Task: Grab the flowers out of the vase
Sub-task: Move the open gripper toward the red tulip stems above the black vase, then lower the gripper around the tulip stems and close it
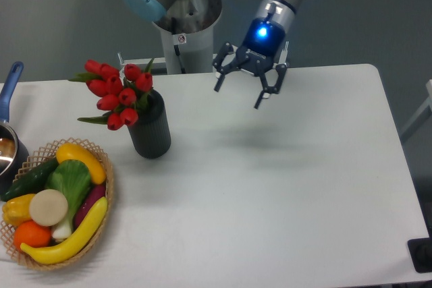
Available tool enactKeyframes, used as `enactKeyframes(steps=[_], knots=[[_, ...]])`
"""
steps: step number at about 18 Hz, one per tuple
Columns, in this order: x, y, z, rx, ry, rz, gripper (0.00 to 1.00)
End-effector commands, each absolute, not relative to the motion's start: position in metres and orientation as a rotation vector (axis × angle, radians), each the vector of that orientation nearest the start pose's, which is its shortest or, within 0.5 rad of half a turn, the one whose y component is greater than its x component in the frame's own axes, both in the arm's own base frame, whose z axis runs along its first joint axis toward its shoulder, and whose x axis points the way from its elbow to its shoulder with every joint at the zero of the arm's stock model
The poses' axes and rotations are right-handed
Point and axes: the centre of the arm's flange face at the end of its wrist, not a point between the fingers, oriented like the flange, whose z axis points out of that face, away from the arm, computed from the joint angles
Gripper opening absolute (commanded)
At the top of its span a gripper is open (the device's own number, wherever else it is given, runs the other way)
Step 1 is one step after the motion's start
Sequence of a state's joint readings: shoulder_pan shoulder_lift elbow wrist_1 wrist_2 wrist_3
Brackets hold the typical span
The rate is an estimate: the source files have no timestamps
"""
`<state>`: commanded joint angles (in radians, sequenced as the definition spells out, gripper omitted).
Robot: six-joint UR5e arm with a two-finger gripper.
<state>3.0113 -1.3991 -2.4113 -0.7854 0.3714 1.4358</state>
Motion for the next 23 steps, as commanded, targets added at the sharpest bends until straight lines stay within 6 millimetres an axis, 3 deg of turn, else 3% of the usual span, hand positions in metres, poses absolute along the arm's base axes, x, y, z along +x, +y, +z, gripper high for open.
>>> enactKeyframes(steps=[6, 16, 23], knots=[[-0.262, 0.290, 0.305, -1.875, 0.130, -0.159, 1.00], [-0.206, 0.290, 0.295, -1.872, 0.177, -0.185, 1.00], [-0.196, 0.303, 0.292, -1.852, 0.212, -0.243, 1.00]])
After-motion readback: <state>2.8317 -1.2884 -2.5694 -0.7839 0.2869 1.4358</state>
